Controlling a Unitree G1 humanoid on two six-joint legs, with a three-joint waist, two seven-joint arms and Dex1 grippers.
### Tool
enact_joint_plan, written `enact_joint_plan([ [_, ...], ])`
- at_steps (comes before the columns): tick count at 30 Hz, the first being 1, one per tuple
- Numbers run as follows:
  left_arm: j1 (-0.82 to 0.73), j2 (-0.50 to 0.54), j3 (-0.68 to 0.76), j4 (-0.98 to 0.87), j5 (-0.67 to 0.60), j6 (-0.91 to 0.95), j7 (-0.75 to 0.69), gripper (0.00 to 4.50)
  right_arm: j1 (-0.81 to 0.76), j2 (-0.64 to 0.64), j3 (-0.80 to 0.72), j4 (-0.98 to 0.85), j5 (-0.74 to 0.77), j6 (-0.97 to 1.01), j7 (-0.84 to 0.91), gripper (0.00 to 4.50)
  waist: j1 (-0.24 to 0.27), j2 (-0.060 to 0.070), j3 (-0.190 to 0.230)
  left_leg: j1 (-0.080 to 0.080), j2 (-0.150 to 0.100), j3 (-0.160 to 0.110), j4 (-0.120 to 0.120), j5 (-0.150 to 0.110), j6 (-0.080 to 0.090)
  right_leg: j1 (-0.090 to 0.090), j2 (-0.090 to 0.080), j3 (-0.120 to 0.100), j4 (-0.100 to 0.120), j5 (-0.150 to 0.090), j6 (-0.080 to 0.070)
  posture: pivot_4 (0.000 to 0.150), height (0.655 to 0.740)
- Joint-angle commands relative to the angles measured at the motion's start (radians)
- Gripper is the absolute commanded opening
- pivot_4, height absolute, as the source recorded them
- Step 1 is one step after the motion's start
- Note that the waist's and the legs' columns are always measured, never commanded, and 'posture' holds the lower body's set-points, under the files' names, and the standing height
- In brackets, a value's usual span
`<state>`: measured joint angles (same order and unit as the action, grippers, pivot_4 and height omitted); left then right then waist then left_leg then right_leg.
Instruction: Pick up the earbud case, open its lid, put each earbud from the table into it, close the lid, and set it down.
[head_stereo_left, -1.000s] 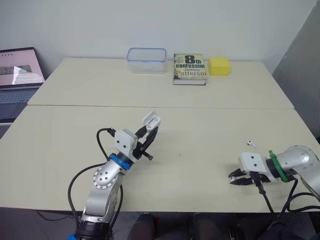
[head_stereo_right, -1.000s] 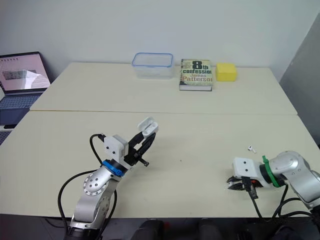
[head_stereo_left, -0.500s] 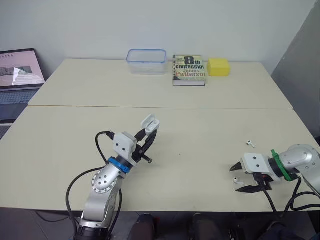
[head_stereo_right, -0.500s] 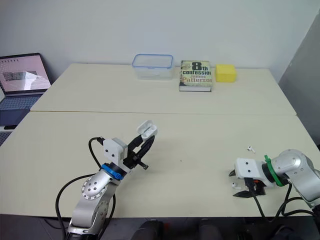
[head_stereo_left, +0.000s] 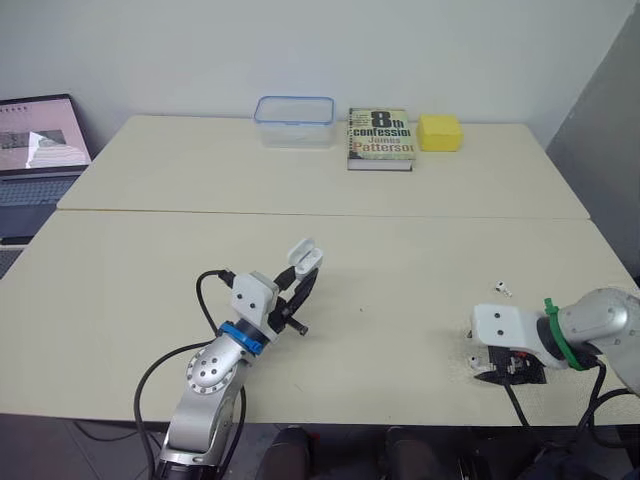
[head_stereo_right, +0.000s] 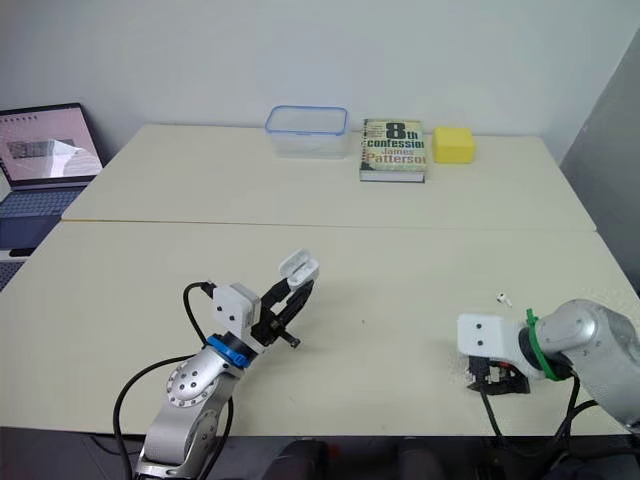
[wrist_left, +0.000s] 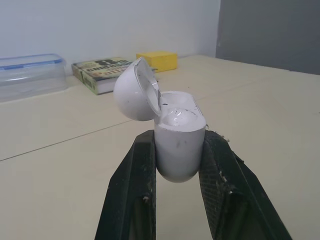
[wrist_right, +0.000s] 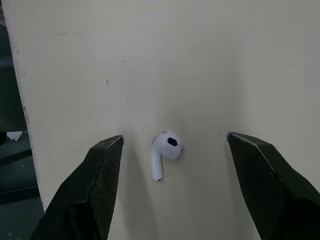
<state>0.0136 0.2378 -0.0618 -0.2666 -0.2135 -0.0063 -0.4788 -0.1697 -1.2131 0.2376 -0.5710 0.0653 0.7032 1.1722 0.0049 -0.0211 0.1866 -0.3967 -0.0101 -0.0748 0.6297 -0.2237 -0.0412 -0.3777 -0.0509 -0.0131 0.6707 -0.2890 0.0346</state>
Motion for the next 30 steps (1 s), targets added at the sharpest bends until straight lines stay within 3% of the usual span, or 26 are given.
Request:
enact_joint_plan([
  [1, -0.002, -0.001, -0.004, -0.038, 0.01, -0.008, 0.014, 0.8, -0.017, -0.002, 0.027, 0.024, -0.032, -0.005, -0.005, 3.45, 0.0, 0.0, 0.0, 0.0, 0.0, 0.0, 0.0, 0.0, 0.0, 0.0, 0.0, 0.0, 0.0, 0.0, 0.0, 0.15, 0.732],
  [17, 0.008, 0.005, -0.008, -0.034, 0.035, -0.009, 0.035, 0.8, -0.115, 0.058, 0.124, 0.127, -0.068, -0.012, 0.045, 3.45, -0.005, 0.0, 0.0, 0.001, 0.001, 0.0, 0.0, 0.0, 0.0, 0.0, 0.001, 0.0, 0.0, 0.0, 0.0, 0.15, 0.732],
  [20, 0.009, 0.004, -0.009, -0.032, 0.036, -0.009, 0.034, 0.8, -0.113, 0.062, 0.128, 0.132, -0.072, -0.01, 0.046, 2.85, -0.005, 0.0, 0.0, 0.002, 0.001, 0.0, 0.0, 0.0, 0.0, 0.001, 0.001, 0.0, 0.0, 0.0, 0.0, 0.15, 0.732],
  [27, 0.007, 0.008, -0.011, -0.025, 0.038, -0.014, 0.03, 0.8, -0.107, 0.065, 0.124, 0.131, -0.07, -0.009, 0.05, 0.48, -0.005, 0.0, 0.0, 0.002, 0.001, 0.0, 0.0, 0.0, 0.0, 0.002, 0.001, 0.0, 0.0, 0.0, 0.0, 0.15, 0.732],
  [30, 0.005, 0.009, -0.012, -0.02, 0.04, -0.016, 0.027, 0.8, -0.108, 0.06, 0.111, 0.133, -0.062, -0.014, 0.054, 0.42, -0.005, 0.0, 0.0, 0.003, 0.001, 0.0, 0.0, 0.0, 0.0, 0.002, 0.001, 0.0, 0.0, 0.0, 0.0, 0.15, 0.732],
])
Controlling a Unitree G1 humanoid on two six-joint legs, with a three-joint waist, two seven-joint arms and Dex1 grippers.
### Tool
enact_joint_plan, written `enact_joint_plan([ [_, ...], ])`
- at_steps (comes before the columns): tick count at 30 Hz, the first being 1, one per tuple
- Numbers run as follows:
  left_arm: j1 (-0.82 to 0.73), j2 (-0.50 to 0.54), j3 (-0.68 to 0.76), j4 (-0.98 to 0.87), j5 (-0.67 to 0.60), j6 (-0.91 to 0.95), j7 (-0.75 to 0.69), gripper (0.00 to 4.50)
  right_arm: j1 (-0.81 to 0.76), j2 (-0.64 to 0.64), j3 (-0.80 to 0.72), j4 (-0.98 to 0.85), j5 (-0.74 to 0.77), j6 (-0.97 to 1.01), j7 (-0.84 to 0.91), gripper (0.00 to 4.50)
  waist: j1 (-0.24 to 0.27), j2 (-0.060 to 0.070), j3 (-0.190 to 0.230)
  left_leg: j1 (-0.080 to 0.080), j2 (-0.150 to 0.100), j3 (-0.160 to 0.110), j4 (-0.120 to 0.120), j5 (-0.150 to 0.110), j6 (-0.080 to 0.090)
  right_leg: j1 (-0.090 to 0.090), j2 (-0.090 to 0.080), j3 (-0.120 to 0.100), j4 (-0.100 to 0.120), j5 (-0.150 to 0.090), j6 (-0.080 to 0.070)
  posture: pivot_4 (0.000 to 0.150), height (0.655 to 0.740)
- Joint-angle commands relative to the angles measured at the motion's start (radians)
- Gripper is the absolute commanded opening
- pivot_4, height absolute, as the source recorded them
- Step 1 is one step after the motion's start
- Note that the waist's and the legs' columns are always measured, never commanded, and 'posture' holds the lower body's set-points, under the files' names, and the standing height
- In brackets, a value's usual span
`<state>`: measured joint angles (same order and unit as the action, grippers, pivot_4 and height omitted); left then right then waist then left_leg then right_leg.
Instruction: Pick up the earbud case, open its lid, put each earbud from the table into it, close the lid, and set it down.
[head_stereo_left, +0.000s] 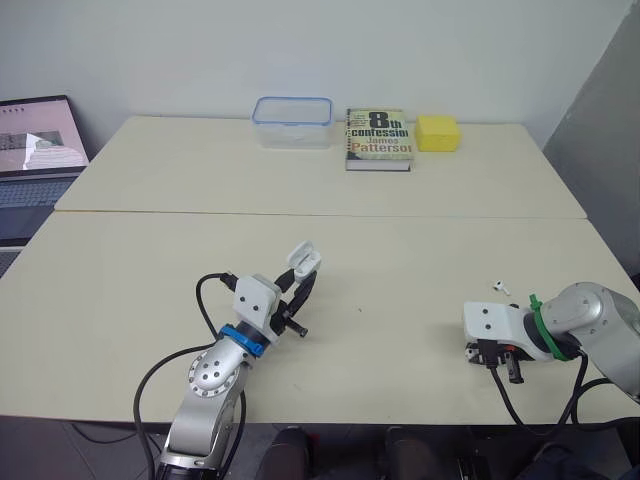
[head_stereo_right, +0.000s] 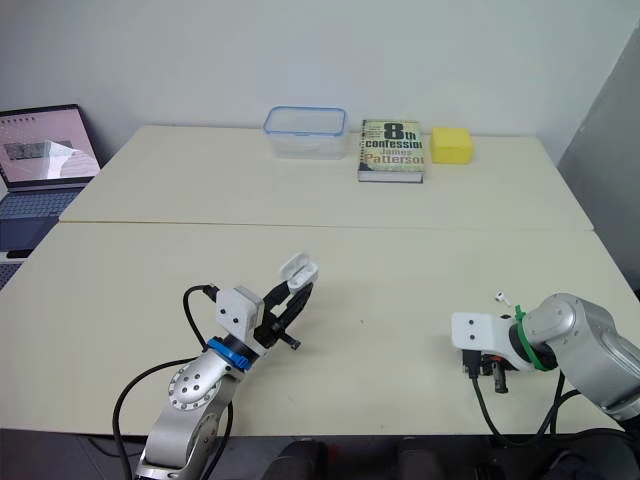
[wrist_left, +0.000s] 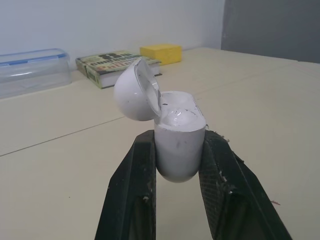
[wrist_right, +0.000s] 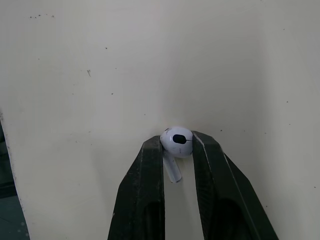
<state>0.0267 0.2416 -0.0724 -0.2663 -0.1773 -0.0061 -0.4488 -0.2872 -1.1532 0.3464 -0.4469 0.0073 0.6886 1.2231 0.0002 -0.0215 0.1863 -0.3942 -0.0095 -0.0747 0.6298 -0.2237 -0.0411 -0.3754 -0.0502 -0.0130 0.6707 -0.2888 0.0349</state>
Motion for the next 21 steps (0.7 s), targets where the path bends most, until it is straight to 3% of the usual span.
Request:
enact_joint_plan([
  [1, -0.01, 0.005, -0.001, -0.018, 0.004, -0.017, -0.004, 0.8, 0.009, -0.003, -0.007, 0.007, 0.002, 0.0, 0.007, 0.42, 0.0, 0.0, 0.0, 0.0, 0.0, 0.0, 0.0, 0.0, 0.0, 0.0, 0.0, 0.0, 0.0, 0.0, 0.0, 0.15, 0.732],
  [6, -0.02, -0.005, 0.002, -0.004, -0.008, -0.032, -0.008, 0.8, -0.016, 0.001, -0.118, -0.012, 0.095, -0.011, 0.026, 0.42, 0.0, 0.0, 0.0, -0.001, 0.0, 0.0, 0.0, 0.0, 0.0, -0.001, 0.0, 0.0, 0.0, 0.0, 0.0, 0.15, 0.732],
  [9, -0.032, -0.019, 0.002, -0.002, -0.026, -0.037, -0.01, 0.8, -0.078, 0.086, -0.226, -0.045, 0.241, 0.052, 0.016, 0.42, -0.001, 0.0, 0.0, -0.002, 0.0, 0.0, 0.0, 0.0, 0.0, -0.002, 0.0, 0.0, 0.0, 0.0, 0.0, 0.15, 0.732],
  [14, -0.062, -0.044, 0.0, 0.001, -0.043, -0.043, -0.008, 0.8, -0.201, 0.421, -0.373, -0.088, 0.487, 0.187, -0.175, 0.42, -0.001, -0.002, 0.001, -0.002, 0.002, 0.0, 0.0, 0.0, 0.0, -0.002, 0.003, 0.0, 0.002, 0.0, 0.0, 0.15, 0.732],
  [18, -0.077, -0.057, -0.01, 0.008, -0.036, -0.054, -0.01, 0.8, -0.227, 0.706, -0.381, -0.08, 0.549, 0.159, -0.383, 0.42, 0.002, -0.001, 0.001, -0.005, 0.001, -0.002, 0.0, 0.0, 0.0, -0.005, 0.003, 0.0, 0.003, 0.003, -0.005, 0.15, 0.732],
  [21, -0.083, -0.059, -0.012, 0.013, -0.034, -0.057, -0.011, 0.8, -0.233, 0.848, -0.346, -0.039, 0.55, 0.139, -0.484, 0.42, 0.0, -0.001, 0.001, -0.005, 0.001, -0.002, 0.0, 0.0, 0.0, -0.006, 0.002, 0.0, 0.004, 0.003, -0.005, 0.15, 0.732],
])
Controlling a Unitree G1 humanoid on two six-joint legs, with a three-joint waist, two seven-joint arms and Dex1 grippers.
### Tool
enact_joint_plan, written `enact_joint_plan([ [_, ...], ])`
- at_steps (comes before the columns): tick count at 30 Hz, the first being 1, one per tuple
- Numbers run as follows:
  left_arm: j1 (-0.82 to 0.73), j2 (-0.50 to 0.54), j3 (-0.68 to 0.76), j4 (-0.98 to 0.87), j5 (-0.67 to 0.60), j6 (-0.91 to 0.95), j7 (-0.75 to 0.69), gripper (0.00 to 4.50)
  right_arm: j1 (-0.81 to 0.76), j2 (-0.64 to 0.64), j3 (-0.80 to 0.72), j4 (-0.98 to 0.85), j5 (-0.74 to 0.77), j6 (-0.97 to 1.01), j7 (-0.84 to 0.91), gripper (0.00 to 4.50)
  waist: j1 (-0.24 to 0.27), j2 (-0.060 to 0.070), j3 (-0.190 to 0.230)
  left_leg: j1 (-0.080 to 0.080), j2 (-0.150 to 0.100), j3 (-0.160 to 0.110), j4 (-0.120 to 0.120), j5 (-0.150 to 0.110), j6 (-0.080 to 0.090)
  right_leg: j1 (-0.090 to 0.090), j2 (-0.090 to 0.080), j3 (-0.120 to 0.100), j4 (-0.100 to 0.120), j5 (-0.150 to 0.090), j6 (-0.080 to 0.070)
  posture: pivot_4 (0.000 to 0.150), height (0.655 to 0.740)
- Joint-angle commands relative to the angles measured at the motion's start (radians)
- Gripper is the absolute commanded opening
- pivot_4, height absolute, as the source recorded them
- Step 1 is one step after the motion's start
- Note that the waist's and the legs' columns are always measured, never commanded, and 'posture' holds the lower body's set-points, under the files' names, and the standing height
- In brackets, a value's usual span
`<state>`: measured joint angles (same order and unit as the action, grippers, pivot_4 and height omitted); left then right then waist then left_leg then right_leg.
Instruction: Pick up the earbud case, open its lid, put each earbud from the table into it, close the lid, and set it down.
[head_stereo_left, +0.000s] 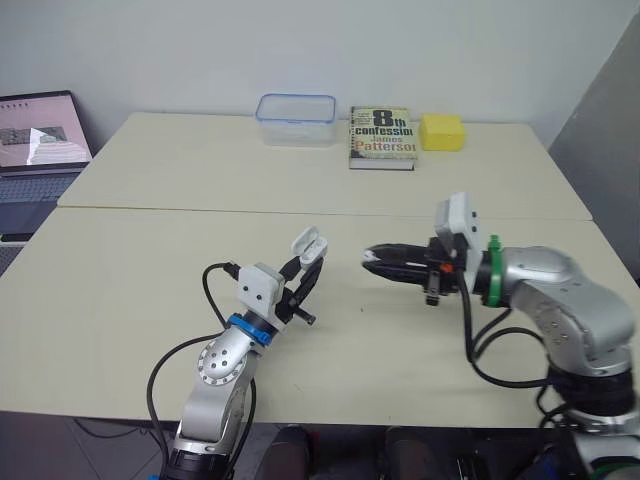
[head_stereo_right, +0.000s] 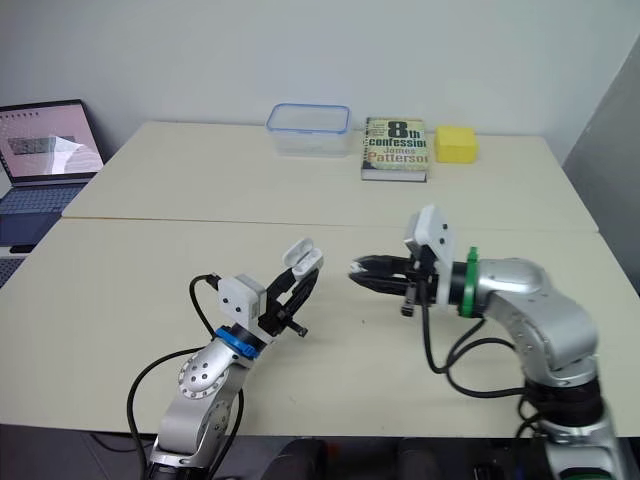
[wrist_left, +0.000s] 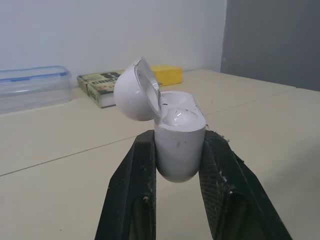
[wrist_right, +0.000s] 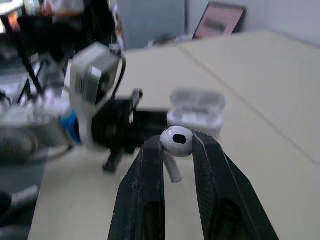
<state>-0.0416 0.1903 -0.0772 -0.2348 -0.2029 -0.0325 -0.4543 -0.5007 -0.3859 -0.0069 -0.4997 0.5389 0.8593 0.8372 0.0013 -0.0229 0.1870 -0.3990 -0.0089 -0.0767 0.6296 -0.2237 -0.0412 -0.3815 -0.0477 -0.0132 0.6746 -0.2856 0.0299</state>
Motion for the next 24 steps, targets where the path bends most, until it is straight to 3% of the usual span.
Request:
enact_joint_plan([
  [1, -0.016, -0.008, -0.008, -0.019, -0.007, -0.031, -0.006, 0.8, -0.018, 0.123, 0.02, 0.026, 0.017, -0.042, -0.126, 0.42, -0.002, 0.0, 0.0, 0.0, 0.0, 0.0, 0.0, 0.0, 0.0, 0.0, 0.0, 0.0, 0.001, 0.0, 0.0, 0.15, 0.732],
  [7, -0.023, -0.009, -0.005, -0.031, -0.009, -0.019, 0.003, 0.8, 0.0, 0.263, 0.081, 0.079, -0.033, -0.14, -0.241, 0.42, -0.004, 0.0, 0.0, 0.001, 0.001, 0.0, 0.0, 0.0, 0.0, -0.003, 0.001, 0.002, 0.004, 0.0, 0.0, 0.15, 0.732],
  [24, -0.032, -0.006, -0.007, -0.031, -0.012, -0.017, -0.002, 0.8, 0.051, 0.297, 0.228, 0.229, -0.161, -0.386, -0.253, 0.42, -0.006, 0.001, 0.0, 0.0, 0.001, 0.0, 0.0, 0.0, 0.0, -0.004, 0.002, 0.002, 0.005, 0.0, 0.0, 0.15, 0.732],
])
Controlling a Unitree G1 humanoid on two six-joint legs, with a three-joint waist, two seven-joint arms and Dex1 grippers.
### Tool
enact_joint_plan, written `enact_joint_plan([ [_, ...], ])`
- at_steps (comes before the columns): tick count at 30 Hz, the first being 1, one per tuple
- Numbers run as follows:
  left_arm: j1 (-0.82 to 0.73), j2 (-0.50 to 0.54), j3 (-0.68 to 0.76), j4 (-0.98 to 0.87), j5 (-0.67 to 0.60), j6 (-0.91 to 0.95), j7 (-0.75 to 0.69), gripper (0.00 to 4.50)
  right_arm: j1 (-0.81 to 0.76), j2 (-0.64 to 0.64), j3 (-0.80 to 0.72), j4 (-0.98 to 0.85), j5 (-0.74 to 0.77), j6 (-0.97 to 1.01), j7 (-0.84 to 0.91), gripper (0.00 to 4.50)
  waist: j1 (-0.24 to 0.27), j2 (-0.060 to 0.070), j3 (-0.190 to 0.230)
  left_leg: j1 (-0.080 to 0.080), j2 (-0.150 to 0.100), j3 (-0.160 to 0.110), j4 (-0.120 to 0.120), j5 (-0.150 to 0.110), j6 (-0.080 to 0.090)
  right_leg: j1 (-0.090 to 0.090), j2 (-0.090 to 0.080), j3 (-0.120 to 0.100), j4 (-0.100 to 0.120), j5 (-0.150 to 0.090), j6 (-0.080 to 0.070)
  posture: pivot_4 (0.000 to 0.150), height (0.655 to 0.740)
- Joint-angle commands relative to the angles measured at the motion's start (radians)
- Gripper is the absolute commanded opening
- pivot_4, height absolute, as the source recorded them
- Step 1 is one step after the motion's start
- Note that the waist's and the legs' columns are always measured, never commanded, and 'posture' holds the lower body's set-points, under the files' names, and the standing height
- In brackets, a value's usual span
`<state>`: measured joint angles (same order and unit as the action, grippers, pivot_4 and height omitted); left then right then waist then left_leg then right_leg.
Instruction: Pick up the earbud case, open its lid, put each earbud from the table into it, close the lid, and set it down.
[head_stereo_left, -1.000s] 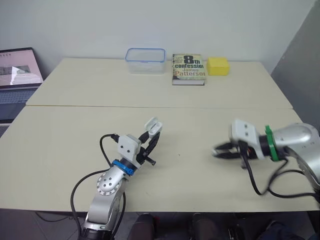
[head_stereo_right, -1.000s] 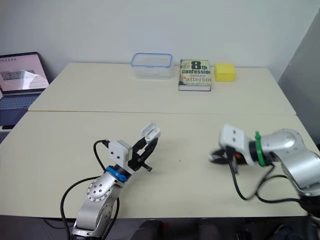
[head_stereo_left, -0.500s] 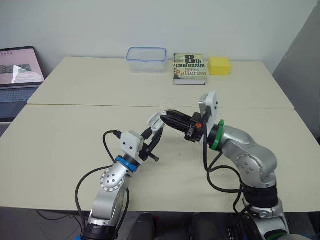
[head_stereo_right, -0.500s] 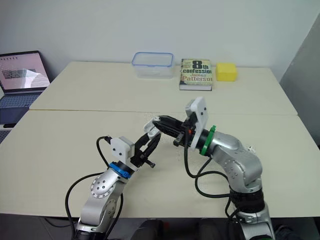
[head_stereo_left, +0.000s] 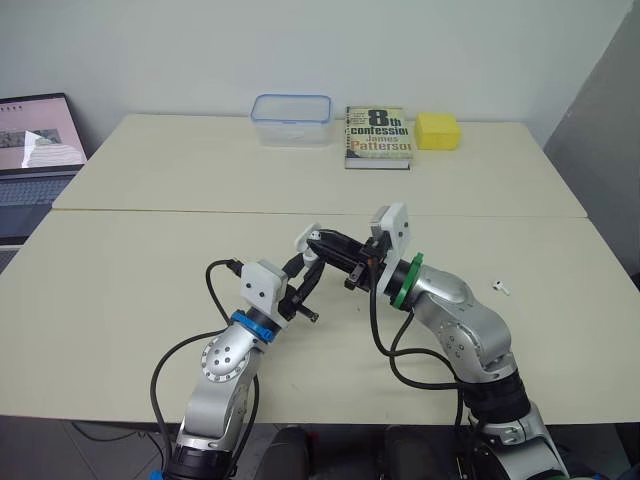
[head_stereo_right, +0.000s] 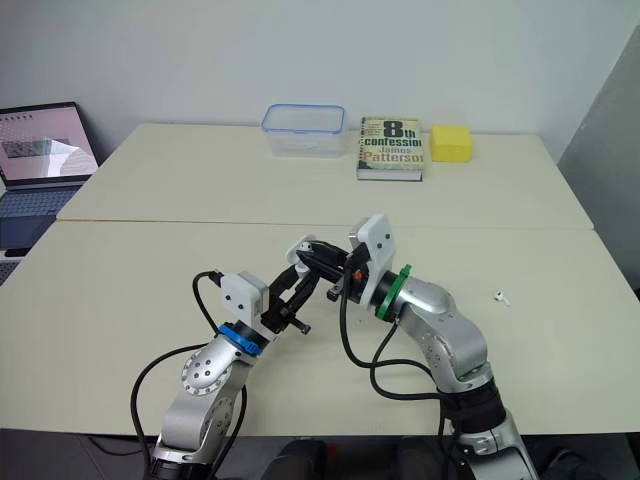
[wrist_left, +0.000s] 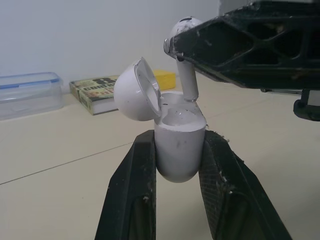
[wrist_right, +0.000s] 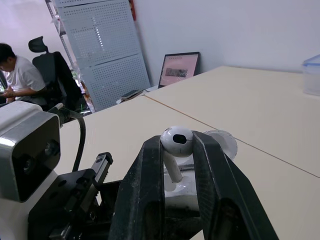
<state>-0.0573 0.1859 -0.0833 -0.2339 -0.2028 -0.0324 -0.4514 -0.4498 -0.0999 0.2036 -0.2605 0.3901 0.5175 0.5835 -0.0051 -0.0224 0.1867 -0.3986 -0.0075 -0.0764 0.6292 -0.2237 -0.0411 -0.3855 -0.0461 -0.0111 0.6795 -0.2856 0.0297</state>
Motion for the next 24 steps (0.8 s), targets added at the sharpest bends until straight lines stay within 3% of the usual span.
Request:
enact_joint_plan([
  [1, -0.016, -0.001, -0.002, -0.032, -0.011, -0.016, -0.005, 0.8, 0.003, 0.013, 0.025, -0.006, -0.017, -0.052, 0.0, 0.42, 0.0, 0.0, 0.0, 0.0, 0.0, 0.0, 0.0, 0.0, 0.0, 0.0, 0.0, 0.0, 0.0, 0.0, 0.0, 0.15, 0.732],
  [24, -0.015, -0.007, -0.002, -0.042, -0.008, -0.011, 0.006, 0.8, 0.066, 0.029, 0.085, 0.037, -0.09, -0.139, -0.023, 0.42, -0.001, 0.0, 0.0, 0.0, 0.0, 0.0, 0.0, 0.0, 0.0, 0.0, 0.0, 0.0, 0.0, 0.0, 0.0, 0.15, 0.732],
])
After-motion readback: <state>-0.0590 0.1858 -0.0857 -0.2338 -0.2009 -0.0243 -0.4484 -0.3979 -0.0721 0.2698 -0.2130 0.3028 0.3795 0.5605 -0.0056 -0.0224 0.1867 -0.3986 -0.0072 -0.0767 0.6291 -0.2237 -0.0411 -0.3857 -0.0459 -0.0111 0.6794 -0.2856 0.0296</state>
